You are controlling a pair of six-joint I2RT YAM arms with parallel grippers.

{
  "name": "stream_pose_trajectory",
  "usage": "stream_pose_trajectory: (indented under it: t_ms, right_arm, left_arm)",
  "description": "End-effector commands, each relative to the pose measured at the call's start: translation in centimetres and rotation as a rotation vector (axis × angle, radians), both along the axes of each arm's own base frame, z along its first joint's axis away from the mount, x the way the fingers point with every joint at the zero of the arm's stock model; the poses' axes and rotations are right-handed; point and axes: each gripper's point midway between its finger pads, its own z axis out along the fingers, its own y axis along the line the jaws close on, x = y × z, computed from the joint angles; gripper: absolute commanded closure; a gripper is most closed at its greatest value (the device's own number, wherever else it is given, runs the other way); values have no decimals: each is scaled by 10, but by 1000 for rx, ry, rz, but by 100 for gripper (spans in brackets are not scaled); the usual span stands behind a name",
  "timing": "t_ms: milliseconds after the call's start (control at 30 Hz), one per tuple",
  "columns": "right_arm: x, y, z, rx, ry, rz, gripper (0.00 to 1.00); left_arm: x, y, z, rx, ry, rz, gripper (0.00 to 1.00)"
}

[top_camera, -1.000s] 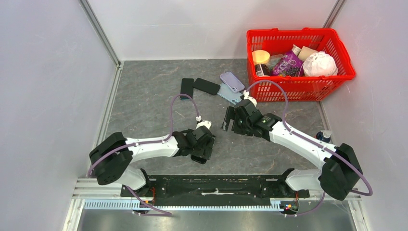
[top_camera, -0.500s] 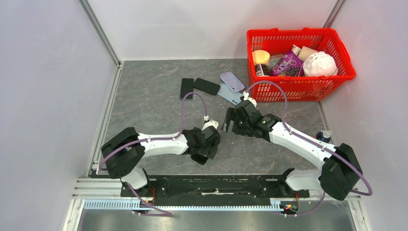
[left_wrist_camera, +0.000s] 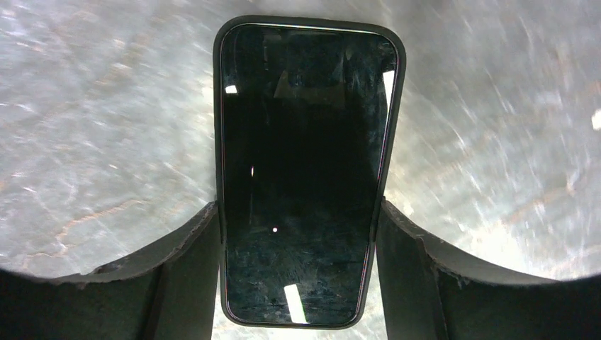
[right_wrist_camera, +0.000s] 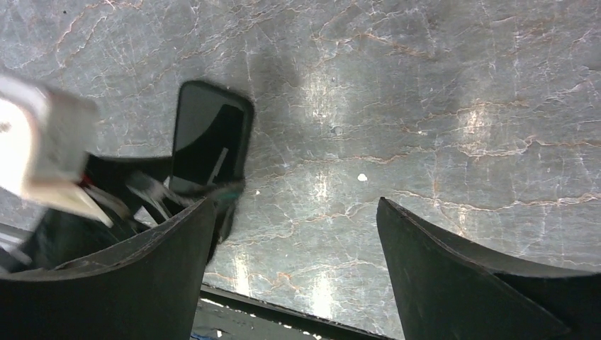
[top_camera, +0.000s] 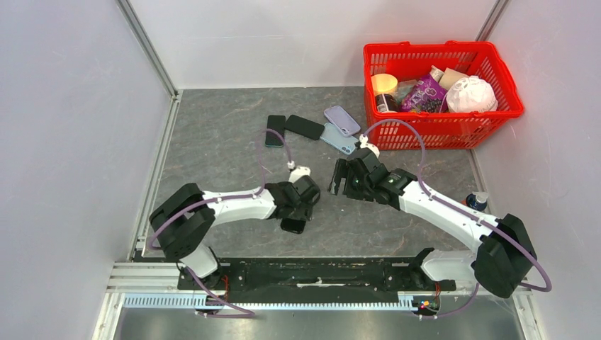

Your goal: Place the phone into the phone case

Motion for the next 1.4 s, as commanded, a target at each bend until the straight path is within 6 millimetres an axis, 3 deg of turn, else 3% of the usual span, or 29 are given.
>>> stream_pose_trajectory:
  t_ms: [0, 133, 433, 600, 767, 867, 933, 1033, 1233, 1367]
  right_arm:
    - [8, 0, 10, 1, -35, -3, 9]
    - [11, 4, 6, -11, -24, 20, 9]
    - [10, 11, -5, -28, 20, 77, 10]
    - [8, 10, -11, -46, 33, 100, 10]
    - [7, 8, -16, -60, 43, 110, 9]
    - [6, 7, -17, -63, 49, 118, 7]
    - [5, 5, -16, -66, 46, 121, 5]
    - [4, 2, -14, -66, 39, 122, 3]
    - [7, 0, -8, -57, 27, 118, 3]
    - [11, -12, -1, -74, 7, 78, 3]
  left_arm:
    - [46, 63, -2, 37, -57, 274, 72]
    - [69, 102, 3, -45, -61, 440, 72]
    - [98, 203, 18, 33, -132, 790, 72]
    - [114, 234, 27, 70, -151, 867, 72]
    - [137, 237, 29, 132, -129, 815, 64]
    - [144, 238, 28, 172, -107, 790, 46]
    - [144, 242, 28, 202, -108, 785, 25]
    - [144, 246, 37, 216, -125, 786, 11]
    - [152, 244, 57, 206, -151, 764, 9]
    - [169, 212, 82, 69, -214, 683, 8]
